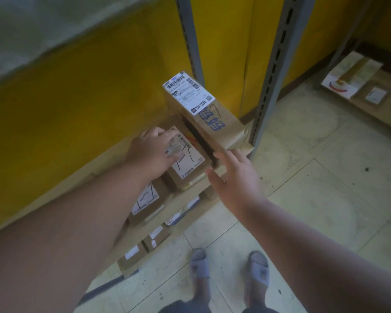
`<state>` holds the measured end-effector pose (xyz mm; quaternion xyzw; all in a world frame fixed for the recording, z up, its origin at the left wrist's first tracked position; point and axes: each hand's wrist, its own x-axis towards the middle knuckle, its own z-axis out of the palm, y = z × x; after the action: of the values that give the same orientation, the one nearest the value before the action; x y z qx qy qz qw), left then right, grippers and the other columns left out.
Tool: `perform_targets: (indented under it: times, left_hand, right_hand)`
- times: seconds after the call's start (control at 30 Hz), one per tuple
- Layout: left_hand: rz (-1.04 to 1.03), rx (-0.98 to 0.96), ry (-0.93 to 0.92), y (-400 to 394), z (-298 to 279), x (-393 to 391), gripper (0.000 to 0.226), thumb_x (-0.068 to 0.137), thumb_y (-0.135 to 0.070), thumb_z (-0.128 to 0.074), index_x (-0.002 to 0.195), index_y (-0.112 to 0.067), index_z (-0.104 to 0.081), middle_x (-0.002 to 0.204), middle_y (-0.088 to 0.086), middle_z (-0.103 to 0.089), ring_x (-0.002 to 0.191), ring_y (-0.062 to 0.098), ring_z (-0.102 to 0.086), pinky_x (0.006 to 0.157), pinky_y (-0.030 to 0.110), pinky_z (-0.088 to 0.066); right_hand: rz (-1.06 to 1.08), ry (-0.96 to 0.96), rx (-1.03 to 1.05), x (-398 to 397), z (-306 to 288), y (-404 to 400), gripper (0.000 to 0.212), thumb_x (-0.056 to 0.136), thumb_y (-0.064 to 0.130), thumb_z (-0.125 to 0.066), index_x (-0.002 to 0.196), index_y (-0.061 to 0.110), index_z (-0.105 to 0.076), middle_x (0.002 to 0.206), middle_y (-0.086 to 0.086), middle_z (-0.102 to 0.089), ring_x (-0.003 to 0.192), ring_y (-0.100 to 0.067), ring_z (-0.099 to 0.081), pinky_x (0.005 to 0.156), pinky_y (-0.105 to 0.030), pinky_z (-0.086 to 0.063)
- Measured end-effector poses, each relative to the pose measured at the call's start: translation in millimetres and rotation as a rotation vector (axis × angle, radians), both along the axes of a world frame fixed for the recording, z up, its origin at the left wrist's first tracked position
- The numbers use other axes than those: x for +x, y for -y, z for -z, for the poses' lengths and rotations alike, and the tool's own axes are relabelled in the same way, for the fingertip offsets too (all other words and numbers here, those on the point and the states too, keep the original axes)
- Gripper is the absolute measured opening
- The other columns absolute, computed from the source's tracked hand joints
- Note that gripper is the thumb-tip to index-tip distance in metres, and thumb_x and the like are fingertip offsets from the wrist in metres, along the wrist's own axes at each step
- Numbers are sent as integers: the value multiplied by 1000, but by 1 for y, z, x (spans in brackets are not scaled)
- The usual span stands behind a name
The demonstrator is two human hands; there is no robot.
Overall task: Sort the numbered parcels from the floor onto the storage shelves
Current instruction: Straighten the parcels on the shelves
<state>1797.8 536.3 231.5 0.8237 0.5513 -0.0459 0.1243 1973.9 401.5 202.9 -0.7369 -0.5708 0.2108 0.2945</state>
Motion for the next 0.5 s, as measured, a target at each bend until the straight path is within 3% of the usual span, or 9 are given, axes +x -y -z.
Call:
perform_targets:
  times: [0.17,0.3,0.5]
  left_hand:
    - [114,49,-62,-29,13,-19,72,85,-47,-72,147,-26,-44,140,12,-52,125,34,-45,98,44,-41]
    - [115,18,-93,-43,15,-24,81,79,-56,-74,147,-27,-42,139,12,-51,126,34,-45,98,43,-41]
    - [139,17,-34,-44,18,-28,80,78,-55,-76,145,-24,-47,133,11,-55,122,32,-46,95,40,-42]
  right_hand:
    - [94,-71,-156,-34,29,-3,58,93,45,-61,145,26,-44,143,5,-45,121,-15,-54,95,-34,-52]
    - [205,-137,-180,-55,43,-11,66,91,38,-67,148,31,-36,149,4,-39,120,-14,-56,94,-35,-54]
    - [260,-139,-153,-61,53,-14,67,88,36,-72,145,30,-40,145,5,-42,120,-14,-56,93,-35,-55]
